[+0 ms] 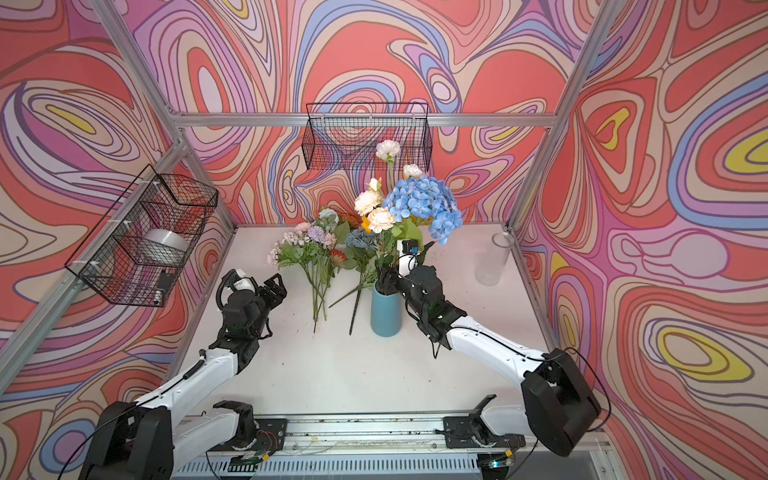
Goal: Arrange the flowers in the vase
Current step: 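Open the left gripper and withdraw it to the flower pile, then grasp a white and lilac flower bunch stem with the left gripper and lift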
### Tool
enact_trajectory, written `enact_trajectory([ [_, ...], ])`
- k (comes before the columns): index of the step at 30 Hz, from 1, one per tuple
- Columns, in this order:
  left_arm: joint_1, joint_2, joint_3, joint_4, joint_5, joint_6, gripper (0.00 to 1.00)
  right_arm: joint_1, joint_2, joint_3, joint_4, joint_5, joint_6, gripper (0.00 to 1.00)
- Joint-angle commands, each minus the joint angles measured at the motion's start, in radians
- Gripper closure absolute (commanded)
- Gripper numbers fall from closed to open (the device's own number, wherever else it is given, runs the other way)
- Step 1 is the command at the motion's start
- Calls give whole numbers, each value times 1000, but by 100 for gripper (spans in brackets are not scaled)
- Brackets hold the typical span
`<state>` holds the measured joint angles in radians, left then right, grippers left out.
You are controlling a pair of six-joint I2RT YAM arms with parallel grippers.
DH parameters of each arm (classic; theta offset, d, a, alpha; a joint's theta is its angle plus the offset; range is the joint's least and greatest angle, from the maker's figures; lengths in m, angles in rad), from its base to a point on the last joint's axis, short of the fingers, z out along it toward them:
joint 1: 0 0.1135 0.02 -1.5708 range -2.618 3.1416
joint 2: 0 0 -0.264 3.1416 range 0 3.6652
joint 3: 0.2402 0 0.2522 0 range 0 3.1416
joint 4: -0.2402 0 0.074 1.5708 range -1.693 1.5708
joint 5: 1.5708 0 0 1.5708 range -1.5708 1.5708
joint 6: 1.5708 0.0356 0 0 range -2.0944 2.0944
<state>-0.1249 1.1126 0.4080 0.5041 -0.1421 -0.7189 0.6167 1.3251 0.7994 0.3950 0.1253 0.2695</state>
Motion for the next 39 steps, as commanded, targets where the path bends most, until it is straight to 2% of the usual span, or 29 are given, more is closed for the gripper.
enact_trajectory([
  [1,38,56,37,-52,105,-67,24,0,9,6,23,23,10,41],
  [9,37,231,173,-28,209,-31,24,-1,4,0,29,9,10,51],
  [15,37,438,316,-54,252,-19,24,-1,5,0,38,-8,11,52],
  [23,35,671,432,0,286,-39,32,-1,-11,-11,38,-20,12,53],
  [31,27,811,519,35,284,-38,37,-1,5,0,32,-46,25,53],
  [39,22,896,573,61,291,-37,47,-2,7,15,14,-46,25,54],
])
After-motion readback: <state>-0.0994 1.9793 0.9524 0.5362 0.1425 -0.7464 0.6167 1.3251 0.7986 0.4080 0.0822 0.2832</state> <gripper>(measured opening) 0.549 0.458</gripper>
